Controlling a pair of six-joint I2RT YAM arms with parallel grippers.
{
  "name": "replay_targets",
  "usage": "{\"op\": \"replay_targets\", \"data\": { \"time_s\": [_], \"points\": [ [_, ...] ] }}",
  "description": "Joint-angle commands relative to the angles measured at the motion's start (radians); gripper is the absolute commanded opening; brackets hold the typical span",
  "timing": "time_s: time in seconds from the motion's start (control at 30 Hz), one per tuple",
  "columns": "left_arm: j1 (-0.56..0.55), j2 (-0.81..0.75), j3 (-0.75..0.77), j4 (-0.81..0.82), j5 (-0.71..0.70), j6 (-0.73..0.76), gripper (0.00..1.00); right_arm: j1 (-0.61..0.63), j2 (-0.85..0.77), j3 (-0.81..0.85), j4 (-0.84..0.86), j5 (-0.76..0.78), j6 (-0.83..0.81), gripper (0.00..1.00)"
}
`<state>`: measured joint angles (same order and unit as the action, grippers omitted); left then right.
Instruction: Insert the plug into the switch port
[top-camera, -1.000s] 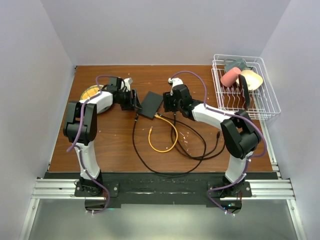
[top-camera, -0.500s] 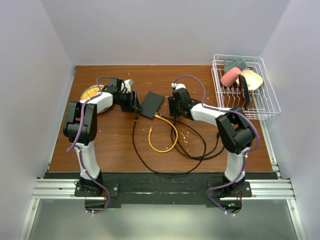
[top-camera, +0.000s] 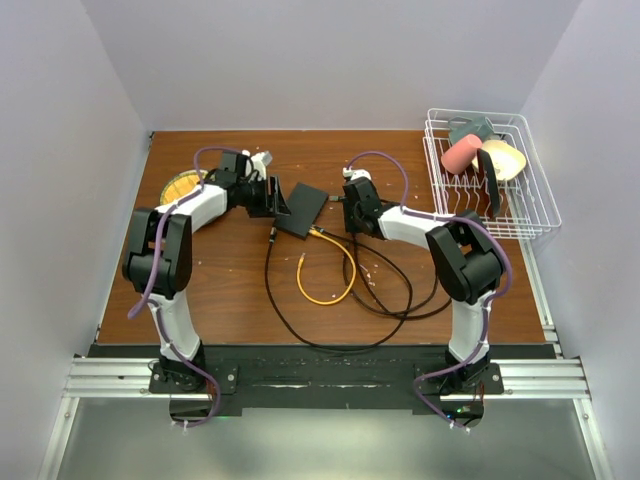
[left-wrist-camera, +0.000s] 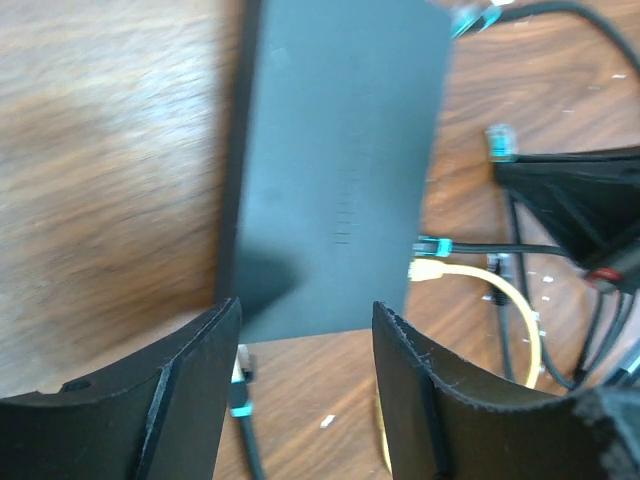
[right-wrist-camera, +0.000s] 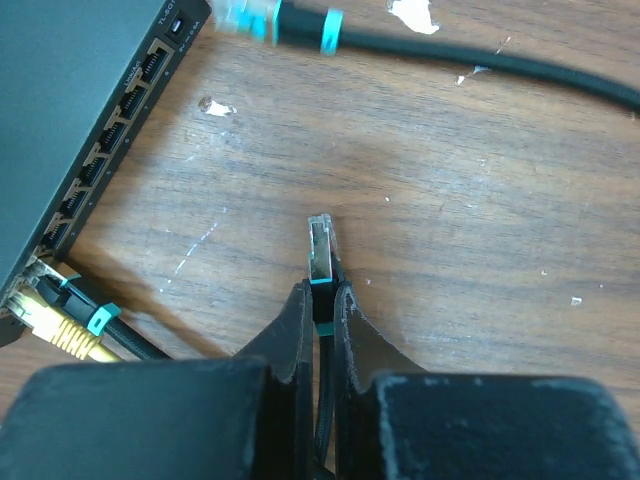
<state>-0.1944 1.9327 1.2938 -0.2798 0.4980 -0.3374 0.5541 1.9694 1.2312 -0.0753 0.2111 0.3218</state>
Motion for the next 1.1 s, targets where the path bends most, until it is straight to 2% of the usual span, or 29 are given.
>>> {"op": "replay_targets", "data": {
  "time_s": [0.0,0.17,0.37,0.5,0.73,0.83,1.07],
  "points": [
    [-0.013,-0.092,-0.008,0.059,0.034,0.005,0.60,0.001,-0.006,0.034,-0.011,0.024,-0.013,0.00],
    [-0.016,-0.129,-0.005,0.059,0.030,0.006,0.60,-0.003,-0.058,0.097,-0.030,0.044,-0.029,0.00],
    [-0.019,-0.181,-0.027,0.077,0.017,-0.008,0.60,-0.017,-0.227,0.166,-0.052,0.056,-0.055,0.00],
    [-0.019,-0.204,-0.033,0.083,0.007,-0.011,0.60,-0.042,-0.378,0.156,-0.037,0.102,-0.078,0.00],
    [-0.020,-0.215,-0.039,0.110,0.010,-0.025,0.60,-0.065,-0.663,0.116,0.048,0.299,-0.199,0.00],
    [-0.020,-0.218,-0.039,0.113,0.008,-0.029,0.60,-0.065,-0.721,0.108,0.107,0.361,-0.272,0.00],
    [-0.027,-0.233,-0.039,0.117,0.010,-0.032,0.60,-0.066,-0.808,0.169,0.130,0.450,-0.385,0.00]
  ]
}}
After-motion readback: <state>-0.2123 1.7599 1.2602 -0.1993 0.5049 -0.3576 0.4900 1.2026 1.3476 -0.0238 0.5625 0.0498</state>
